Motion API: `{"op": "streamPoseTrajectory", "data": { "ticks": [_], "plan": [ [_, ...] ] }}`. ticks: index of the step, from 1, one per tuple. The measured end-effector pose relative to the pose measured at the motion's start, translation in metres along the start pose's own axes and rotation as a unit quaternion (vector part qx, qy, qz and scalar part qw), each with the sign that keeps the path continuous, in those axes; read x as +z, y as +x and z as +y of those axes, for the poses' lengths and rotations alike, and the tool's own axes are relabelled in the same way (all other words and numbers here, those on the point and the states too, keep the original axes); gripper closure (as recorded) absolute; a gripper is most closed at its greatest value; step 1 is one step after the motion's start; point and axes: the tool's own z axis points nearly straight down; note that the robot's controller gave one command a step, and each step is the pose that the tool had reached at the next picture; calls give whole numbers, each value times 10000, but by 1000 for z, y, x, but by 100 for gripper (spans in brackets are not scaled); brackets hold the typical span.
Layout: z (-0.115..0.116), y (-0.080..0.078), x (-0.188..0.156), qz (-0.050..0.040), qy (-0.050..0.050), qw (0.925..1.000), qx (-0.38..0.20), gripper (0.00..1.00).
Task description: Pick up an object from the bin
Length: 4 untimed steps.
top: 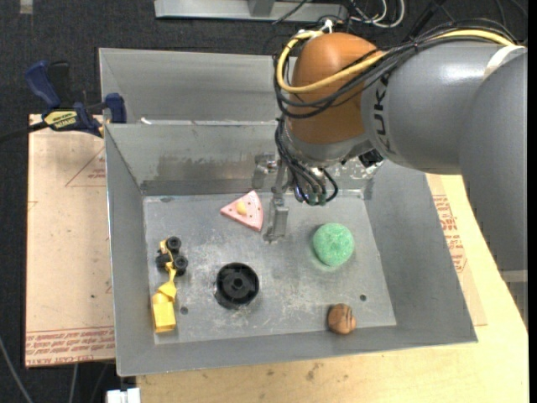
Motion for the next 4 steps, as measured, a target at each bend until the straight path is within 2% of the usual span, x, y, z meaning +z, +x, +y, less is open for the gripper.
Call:
{"op": "streamPoseTrajectory", "data": {
  "ticks": [1,2,3,4],
  "plan": [
    [0,-2,-5,-38,-3,10000,6,0],
    [17,-8,35,-79,1,9996,-287,0],
    [24,-3,74,-36,3,9892,-1467,0],
    [34,3,90,-46,2,9878,-1554,0]
  ]
}}
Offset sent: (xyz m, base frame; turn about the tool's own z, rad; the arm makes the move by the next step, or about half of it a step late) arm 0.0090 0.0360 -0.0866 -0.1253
